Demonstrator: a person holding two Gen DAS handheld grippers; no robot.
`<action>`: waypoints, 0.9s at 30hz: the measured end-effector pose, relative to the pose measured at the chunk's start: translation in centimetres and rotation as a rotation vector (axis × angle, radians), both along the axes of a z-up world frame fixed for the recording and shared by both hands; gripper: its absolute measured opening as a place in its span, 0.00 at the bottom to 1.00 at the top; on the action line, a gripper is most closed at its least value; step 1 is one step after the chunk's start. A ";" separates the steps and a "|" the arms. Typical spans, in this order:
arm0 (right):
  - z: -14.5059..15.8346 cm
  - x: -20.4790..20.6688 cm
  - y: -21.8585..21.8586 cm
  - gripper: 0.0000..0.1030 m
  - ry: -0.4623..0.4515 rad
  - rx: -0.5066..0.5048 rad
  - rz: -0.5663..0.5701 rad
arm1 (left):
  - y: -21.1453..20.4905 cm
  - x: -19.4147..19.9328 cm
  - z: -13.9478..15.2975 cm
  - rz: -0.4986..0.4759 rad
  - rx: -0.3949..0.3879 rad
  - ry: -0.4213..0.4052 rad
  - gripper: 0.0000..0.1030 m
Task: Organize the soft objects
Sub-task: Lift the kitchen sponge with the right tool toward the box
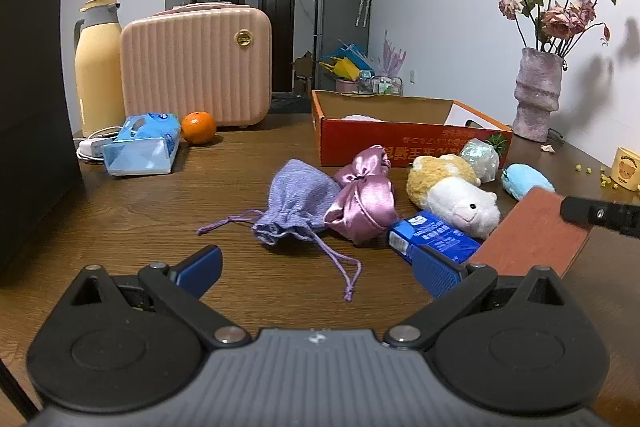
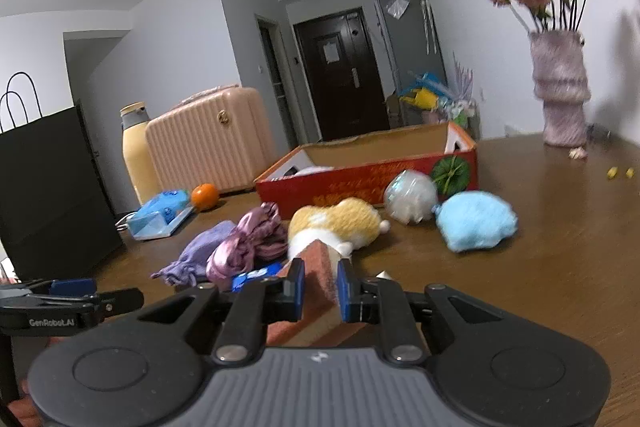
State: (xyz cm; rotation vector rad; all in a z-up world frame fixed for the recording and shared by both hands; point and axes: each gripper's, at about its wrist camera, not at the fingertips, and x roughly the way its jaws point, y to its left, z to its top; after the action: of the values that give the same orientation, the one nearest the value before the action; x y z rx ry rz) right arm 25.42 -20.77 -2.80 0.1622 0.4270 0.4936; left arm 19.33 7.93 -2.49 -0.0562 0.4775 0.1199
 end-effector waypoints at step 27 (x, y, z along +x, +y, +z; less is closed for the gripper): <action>2.3 2.8 -5.8 0.16 -0.094 0.072 -0.089 | -6.9 4.9 -0.4 -0.079 0.034 0.102 1.00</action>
State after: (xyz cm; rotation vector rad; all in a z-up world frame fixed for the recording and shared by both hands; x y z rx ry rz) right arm 28.25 -26.56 -0.48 0.2252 0.3085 0.4273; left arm 24.18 1.06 -2.88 0.0020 0.5790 0.0532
